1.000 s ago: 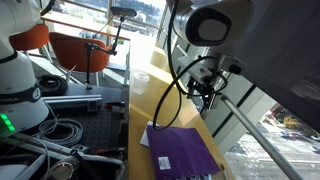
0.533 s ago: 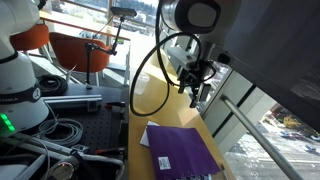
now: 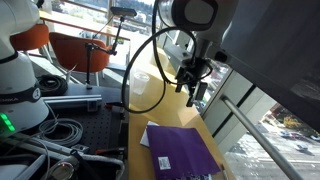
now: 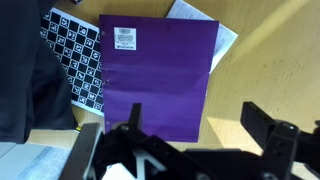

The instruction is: Close the folder

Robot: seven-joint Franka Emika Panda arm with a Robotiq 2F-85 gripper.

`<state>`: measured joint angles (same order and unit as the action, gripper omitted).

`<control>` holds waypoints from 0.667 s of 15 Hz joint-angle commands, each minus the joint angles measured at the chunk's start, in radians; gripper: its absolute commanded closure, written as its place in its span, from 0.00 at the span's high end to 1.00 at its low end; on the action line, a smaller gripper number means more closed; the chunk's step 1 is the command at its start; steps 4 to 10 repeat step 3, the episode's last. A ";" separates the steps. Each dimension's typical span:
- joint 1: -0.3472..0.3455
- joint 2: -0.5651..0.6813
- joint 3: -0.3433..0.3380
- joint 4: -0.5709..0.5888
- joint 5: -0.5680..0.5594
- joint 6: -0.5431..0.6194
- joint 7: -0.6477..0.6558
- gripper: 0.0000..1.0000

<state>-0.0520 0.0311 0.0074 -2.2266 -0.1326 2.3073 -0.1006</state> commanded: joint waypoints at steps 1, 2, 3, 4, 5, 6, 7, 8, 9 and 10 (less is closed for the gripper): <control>0.011 0.000 -0.011 0.002 0.001 -0.003 0.000 1.00; 0.011 0.000 -0.011 0.002 0.001 -0.003 0.000 1.00; 0.011 0.000 -0.011 0.002 0.001 -0.003 0.000 1.00; 0.011 0.000 -0.011 0.002 0.001 -0.003 0.000 1.00; 0.011 0.000 -0.011 0.002 0.001 -0.003 0.000 1.00; 0.011 0.000 -0.011 0.002 0.001 -0.003 0.000 1.00; 0.011 0.000 -0.011 0.002 0.001 -0.003 0.000 1.00; 0.011 0.000 -0.011 0.002 0.001 -0.003 0.000 1.00; 0.011 0.000 -0.011 0.002 0.001 -0.003 0.000 1.00; 0.011 0.000 -0.011 0.002 0.001 -0.003 0.000 1.00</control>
